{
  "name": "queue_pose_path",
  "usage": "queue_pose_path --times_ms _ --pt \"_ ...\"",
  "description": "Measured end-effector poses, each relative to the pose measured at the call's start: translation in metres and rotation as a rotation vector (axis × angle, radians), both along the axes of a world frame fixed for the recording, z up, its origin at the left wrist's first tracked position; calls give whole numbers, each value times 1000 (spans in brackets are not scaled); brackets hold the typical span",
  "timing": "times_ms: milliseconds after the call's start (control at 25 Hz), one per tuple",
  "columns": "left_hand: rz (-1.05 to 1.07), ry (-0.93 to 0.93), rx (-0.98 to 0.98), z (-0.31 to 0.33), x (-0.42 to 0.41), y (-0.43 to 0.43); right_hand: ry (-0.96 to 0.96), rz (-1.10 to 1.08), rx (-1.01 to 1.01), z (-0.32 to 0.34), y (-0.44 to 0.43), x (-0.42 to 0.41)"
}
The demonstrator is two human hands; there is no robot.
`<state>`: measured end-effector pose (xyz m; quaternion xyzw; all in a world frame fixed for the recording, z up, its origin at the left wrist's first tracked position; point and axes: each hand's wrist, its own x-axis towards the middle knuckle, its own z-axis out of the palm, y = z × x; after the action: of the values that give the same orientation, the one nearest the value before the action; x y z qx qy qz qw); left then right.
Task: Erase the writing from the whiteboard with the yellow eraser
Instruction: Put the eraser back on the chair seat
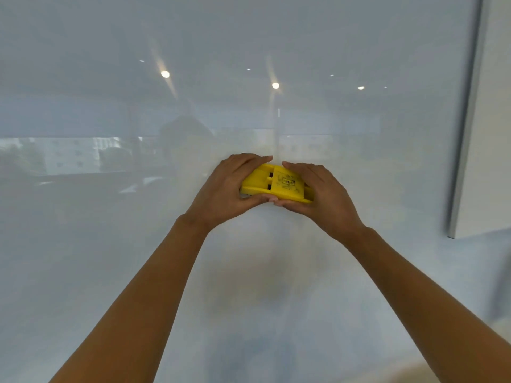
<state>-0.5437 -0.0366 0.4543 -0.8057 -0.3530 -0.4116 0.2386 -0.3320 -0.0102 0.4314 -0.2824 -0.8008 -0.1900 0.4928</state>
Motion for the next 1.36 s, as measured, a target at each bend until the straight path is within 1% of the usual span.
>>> queue_pose_path --times_ms 240,400,560,680,1000,1160,1360 --pt "-182 -30 -188 -43 79 35 -36 -183 -155 -40 -7 84" --pt "-306 -33 -340 -86 146 55 -28 -311 -271 -85 -19 149" --pt "-395 10 -489 -139 222 68 7 -452 -402 -137 -31 214" --pt "-437 69 -605 -185 285 75 33 -540 -506 -183 -39 267" --pt "-528 318 -795 -303 431 80 129 -768 -750 -313 -70 379" --pt "-567 420 -854 -360 492 72 149 -873 -859 -372 -89 422" --pt "-606 534 -851 -425 546 62 155 -944 -971 -430 -106 462"
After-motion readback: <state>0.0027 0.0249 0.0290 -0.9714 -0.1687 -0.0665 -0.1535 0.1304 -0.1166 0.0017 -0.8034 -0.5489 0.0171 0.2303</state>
